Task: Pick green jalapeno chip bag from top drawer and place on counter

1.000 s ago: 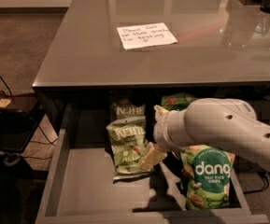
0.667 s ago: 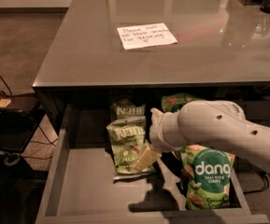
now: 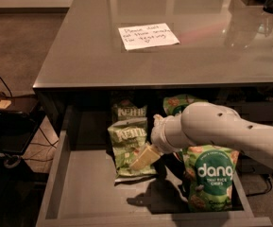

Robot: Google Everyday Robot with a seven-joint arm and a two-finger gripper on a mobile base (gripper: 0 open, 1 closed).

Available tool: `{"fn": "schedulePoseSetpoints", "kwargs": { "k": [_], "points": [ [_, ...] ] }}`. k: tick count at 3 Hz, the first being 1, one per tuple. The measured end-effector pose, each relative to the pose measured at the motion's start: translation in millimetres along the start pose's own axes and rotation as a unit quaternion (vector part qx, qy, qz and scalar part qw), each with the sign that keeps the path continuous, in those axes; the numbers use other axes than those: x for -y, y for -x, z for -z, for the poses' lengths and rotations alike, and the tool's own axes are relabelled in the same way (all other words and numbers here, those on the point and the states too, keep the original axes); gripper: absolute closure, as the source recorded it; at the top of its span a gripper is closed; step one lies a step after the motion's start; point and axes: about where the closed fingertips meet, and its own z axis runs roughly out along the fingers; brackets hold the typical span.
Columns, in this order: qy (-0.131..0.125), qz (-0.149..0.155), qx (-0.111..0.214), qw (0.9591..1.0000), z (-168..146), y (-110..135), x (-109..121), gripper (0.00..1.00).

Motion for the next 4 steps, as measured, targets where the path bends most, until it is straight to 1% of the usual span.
{"fn": "schedulePoseSetpoints", "kwargs": {
  "k": [1, 2, 3, 4],
  "points": [
    [0.017, -0.031, 0.016, 0.9993, -14, -2, 3, 0.0],
    [0.03, -0.048, 0.026, 0.9981, -26, -3, 2, 0.0],
    [0.041, -0.058, 0.028, 0.997, -38, -4, -2, 0.04],
    [0.052, -0.057, 0.025, 0.9967, -50, -3, -8, 0.12]
  ]
}}
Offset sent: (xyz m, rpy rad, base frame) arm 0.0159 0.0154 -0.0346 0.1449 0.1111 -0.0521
